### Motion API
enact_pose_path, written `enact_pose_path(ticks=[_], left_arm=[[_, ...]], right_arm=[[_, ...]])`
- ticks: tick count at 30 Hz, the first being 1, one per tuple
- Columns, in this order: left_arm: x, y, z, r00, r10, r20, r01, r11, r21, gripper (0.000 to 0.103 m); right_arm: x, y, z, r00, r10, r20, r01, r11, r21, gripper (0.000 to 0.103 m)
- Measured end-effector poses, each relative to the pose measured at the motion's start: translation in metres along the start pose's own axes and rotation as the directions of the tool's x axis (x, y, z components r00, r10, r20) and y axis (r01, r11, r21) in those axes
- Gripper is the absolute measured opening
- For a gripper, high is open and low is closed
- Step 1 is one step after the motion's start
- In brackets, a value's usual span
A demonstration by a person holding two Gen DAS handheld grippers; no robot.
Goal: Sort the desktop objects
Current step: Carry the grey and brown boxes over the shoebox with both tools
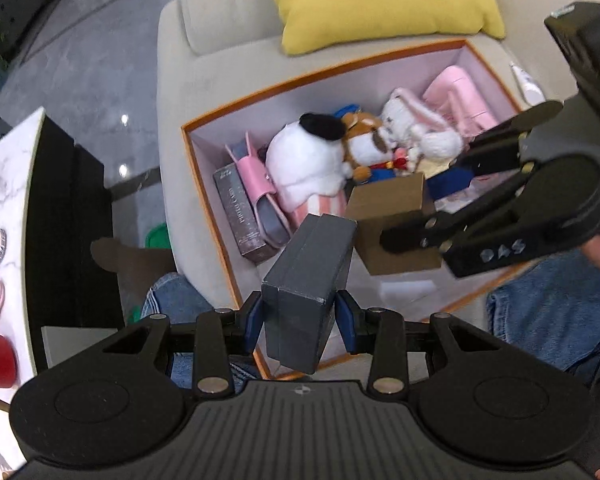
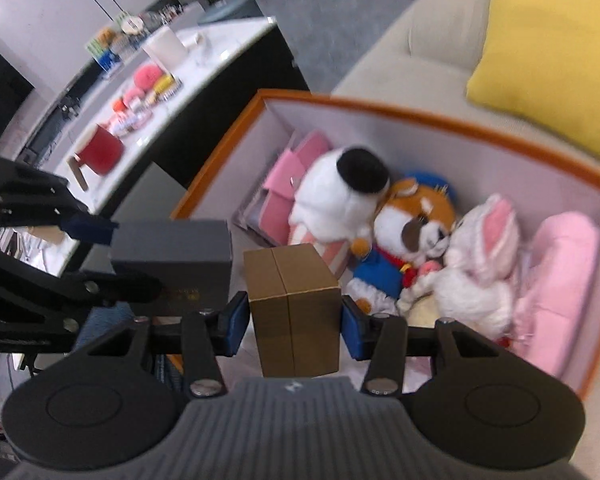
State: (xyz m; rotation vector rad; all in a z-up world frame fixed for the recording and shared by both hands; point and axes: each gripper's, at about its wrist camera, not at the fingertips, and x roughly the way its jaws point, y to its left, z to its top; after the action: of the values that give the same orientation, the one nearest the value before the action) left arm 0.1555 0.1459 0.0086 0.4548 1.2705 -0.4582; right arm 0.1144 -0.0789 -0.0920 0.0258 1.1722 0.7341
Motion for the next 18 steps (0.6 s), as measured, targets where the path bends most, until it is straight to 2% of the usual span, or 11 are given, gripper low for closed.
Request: enact_pose_path(ticks=[4,10,15,18], left_arm=[[0.032,0.005,0.007,0.996,0.001,-0.093,-0.003,1.000,-0.019,0.040],[0.066,0.012,0.021,0.972,-0.022,-0.235,0.007,0.998,-0.064,0.039],[0.075,0.017,0.016,0.964,-0.029,-0.263,0.006,0.996,-0.086,0.039],[0.072,0.020,0.011,0.967,-0.034,-0.254,0.008,0.995,-0.102,0.039]], right_arm=[[0.020,-0.001,0.004,0.999,0.007,-0.047,-0.006,1.000,0.019,0.050],[0.041,-0.007,0.004,0.993,0.025,-0.112,-0.020,0.998,0.051,0.049],[0.047,-0.010,0.003,0.989,0.051,-0.136,-0.038,0.995,0.094,0.049],[0.053,-0.008,0.002,0.986,0.068,-0.152,-0.048,0.991,0.127,0.048]])
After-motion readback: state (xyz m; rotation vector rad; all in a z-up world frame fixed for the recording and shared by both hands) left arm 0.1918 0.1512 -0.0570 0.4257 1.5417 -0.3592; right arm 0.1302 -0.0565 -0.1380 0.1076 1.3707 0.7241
